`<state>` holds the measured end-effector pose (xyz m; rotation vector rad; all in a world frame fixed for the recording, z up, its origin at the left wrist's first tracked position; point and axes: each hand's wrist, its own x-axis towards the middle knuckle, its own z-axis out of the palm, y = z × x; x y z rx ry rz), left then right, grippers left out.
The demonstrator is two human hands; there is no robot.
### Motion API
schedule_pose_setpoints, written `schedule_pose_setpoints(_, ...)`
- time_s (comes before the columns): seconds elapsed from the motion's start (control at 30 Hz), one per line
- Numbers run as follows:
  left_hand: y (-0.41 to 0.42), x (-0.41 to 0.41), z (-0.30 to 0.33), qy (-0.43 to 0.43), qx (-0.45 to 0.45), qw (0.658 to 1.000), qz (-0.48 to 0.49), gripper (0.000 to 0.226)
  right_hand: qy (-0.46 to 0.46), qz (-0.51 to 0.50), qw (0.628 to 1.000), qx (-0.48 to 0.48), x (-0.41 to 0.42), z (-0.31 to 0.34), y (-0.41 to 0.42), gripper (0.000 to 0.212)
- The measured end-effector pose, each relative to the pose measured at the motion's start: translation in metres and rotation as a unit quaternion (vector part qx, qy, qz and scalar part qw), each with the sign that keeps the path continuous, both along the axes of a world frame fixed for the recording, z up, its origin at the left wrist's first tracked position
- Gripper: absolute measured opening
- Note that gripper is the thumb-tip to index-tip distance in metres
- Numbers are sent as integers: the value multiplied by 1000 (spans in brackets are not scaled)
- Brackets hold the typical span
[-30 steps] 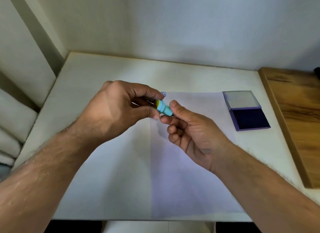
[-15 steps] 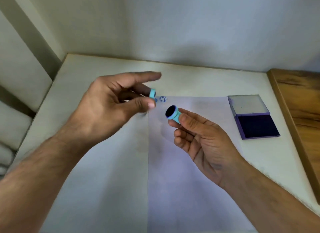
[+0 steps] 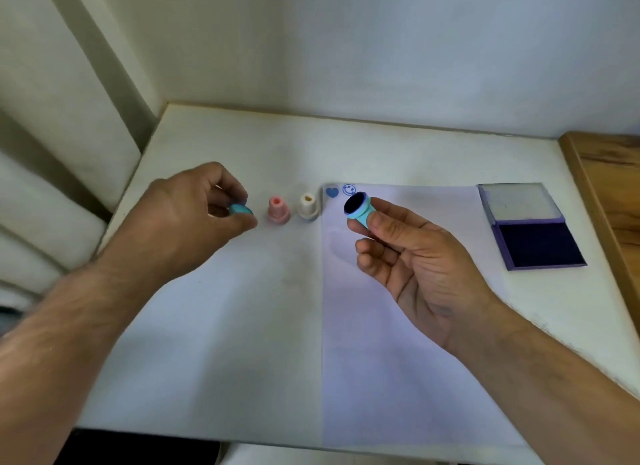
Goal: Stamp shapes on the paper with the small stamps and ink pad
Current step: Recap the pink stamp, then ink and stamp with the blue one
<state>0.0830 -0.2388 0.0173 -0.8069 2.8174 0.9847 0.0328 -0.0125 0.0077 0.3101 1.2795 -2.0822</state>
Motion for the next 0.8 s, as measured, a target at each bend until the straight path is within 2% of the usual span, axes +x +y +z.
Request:
schedule_pose_setpoints(0.1, -1, 1, -3, -73, -32, 996, -40, 48, -2, 13, 1000, 5, 1, -1, -5, 26)
schedule_pose_setpoints(0.2, -1, 0, -3, -63, -39, 997, -29, 44, -5, 21, 1000, 7, 2, -1, -8, 33)
schedule_pose_setpoints(0.4, 6, 2, -7, -50, -98, 993, -30, 40, 3, 38, 999, 14, 4, -2, -7, 34)
schedule_pose_setpoints(0.8, 12, 7, -12, -69, -198, 976, -64, 44, 17, 54, 998, 31, 2, -2, -5, 36)
